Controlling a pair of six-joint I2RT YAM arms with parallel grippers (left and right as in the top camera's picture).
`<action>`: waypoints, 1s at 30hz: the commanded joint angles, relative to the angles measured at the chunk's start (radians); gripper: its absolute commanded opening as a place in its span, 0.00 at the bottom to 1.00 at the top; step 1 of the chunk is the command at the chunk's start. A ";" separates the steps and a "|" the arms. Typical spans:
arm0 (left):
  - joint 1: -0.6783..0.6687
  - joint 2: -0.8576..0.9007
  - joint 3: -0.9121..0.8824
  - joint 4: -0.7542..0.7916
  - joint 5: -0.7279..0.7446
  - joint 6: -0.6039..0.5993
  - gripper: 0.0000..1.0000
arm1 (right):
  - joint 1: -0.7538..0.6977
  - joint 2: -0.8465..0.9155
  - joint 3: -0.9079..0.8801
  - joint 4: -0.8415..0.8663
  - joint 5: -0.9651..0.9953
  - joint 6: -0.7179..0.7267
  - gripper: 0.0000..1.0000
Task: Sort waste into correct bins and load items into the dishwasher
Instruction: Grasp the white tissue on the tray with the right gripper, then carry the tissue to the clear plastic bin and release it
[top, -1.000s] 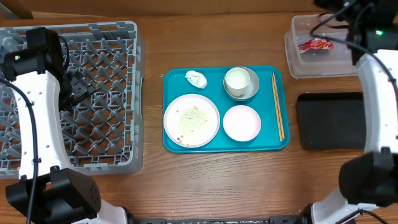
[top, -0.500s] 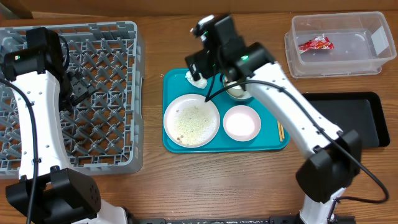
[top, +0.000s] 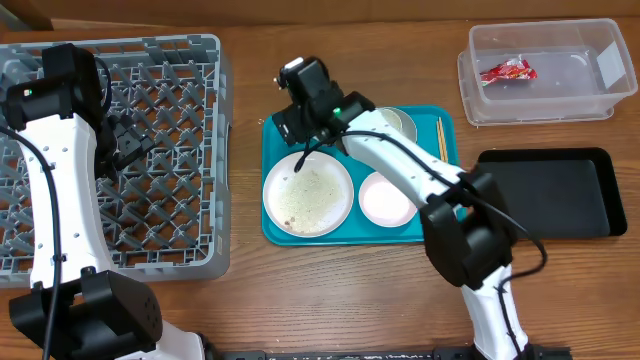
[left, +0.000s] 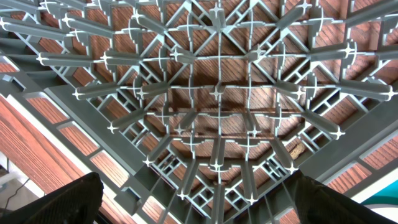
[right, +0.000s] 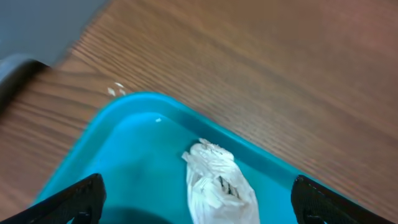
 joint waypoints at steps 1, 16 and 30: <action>-0.003 0.004 0.006 0.000 -0.010 -0.021 1.00 | -0.006 0.051 0.003 0.008 0.041 0.034 0.94; -0.003 0.004 0.006 0.000 -0.010 -0.021 1.00 | -0.026 0.079 -0.035 -0.022 0.075 0.064 0.82; -0.003 0.004 0.006 0.000 -0.010 -0.021 1.00 | -0.032 0.056 0.166 -0.156 0.076 0.068 0.04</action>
